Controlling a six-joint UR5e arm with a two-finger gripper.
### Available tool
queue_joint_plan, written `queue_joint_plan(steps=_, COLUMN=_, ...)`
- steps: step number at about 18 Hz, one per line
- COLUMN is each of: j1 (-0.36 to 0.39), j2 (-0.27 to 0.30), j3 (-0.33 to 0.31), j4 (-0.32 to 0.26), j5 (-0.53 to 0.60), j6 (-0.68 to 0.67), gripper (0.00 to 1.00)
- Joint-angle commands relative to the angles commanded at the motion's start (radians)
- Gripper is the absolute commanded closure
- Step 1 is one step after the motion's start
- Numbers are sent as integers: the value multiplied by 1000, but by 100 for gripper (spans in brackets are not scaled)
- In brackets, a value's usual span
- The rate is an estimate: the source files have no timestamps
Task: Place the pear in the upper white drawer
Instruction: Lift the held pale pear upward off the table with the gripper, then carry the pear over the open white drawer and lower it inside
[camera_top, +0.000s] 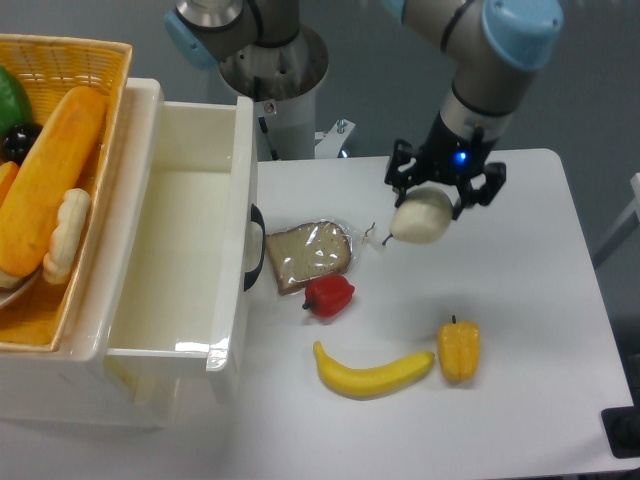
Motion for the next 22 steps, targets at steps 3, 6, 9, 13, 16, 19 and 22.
queue_joint_plan(steps=3, j1=-5, j2=38, j3=0, j4=3, j5=-94, j6=-83, gripper=43)
queue_joint_plan(steps=6, j1=-32, j2=97, j3=-9, j4=-2, j5=-135, j6=-131, gripper=43)
queue_joint_plan(steps=9, j1=-75, j2=133, j3=-9, j4=0, j5=-146, j6=-184, gripper=43)
queue_joint_plan(steps=13, j1=-150, j2=155, j3=-9, j4=6, j5=-151, j6=-286, gripper=43)
queue_joint_plan(steps=16, j1=-192, j2=150, j3=-8, j4=31, j5=-164, j6=-365, gripper=43)
queue_joint_plan(steps=19, j1=-241, j2=140, j3=-9, j4=67, j5=-164, j6=-415, gripper=43)
queue_joint_plan(steps=22, j1=-281, j2=129, j3=-11, j4=78, j5=-164, j6=-416, gripper=43)
